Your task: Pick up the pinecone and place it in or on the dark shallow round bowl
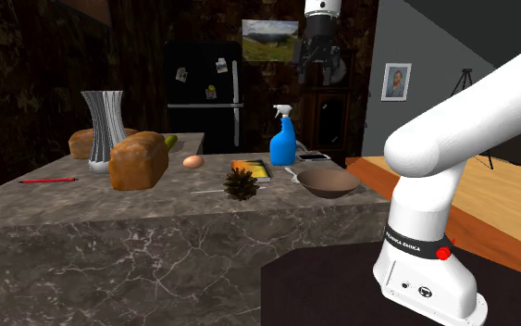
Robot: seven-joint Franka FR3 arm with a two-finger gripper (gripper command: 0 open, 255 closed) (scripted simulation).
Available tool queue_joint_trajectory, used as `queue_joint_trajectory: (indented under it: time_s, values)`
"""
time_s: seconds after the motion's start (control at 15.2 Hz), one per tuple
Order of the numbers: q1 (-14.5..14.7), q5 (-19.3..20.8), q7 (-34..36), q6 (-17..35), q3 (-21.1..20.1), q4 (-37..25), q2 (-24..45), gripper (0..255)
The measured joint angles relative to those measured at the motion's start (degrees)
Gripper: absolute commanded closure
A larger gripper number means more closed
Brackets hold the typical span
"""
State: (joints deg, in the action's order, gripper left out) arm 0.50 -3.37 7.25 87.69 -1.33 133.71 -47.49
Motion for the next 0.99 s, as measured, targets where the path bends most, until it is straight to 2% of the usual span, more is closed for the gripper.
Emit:
queue_joint_trajectory:
  time_s: [0.13, 0.4, 0.99]
  values:
    - [0.2, -0.2, 0.3, 0.6, -0.4, 0.4, 0.4, 0]
    - [1.5, -2.1, 2.7, 5.3, -3.9, 3.5, 2.7, 0]
    - [4.8, -5.7, 8.6, 16.8, -12.7, 7.0, 12.7, 0]
